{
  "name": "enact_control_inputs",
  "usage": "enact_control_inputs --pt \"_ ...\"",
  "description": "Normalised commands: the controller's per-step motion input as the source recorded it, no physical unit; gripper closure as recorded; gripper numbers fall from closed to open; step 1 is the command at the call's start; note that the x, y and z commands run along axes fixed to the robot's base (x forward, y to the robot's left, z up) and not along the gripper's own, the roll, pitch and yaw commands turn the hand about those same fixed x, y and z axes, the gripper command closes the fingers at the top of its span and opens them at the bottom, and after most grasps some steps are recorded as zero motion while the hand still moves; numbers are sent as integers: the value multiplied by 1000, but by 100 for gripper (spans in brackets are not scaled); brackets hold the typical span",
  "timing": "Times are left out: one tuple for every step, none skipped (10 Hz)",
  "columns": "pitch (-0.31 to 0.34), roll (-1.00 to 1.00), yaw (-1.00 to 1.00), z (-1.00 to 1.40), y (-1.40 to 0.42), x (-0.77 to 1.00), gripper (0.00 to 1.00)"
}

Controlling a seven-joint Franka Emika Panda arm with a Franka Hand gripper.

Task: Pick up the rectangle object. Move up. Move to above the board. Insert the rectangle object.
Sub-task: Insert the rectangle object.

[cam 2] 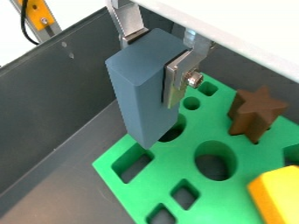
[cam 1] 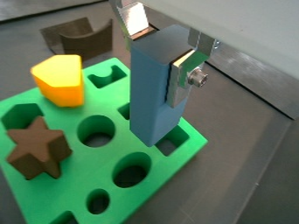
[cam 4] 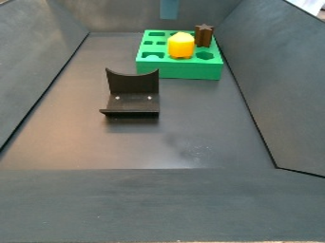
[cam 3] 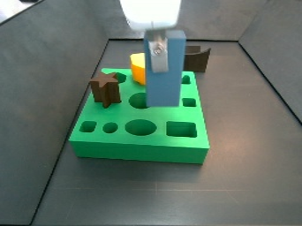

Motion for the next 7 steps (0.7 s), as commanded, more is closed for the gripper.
enact_control_inputs --pt "-20 41 -186 -229 -263 254 100" --pt "-21 20 -174 -226 -211 220 100" --pt "-7 19 -154 -217 -160 209 100" --pt "-17 0 -171 -160 -46 177 100" --pt "-14 0 -211 -160 0 149 100" --pt "-24 0 -214 -229 0 131 100" --pt "-51 0 -211 -289 0 151 100"
